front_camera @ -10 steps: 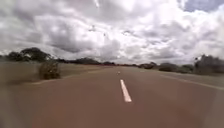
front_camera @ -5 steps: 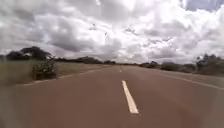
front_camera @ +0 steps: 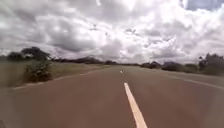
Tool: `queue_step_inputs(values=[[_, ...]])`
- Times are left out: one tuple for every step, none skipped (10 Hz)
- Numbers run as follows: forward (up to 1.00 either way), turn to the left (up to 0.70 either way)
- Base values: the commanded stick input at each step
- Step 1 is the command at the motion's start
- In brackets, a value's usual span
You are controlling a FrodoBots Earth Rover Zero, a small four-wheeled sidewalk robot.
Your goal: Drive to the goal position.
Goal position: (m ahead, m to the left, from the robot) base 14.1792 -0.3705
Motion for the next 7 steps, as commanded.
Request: queue_step_inputs(values=[[1.0,0.0],[1.0,0.0],[1.0,0.0],[1.0,0.0],[1.0,0.0],[1.0,0.0],[1.0,0.0]])
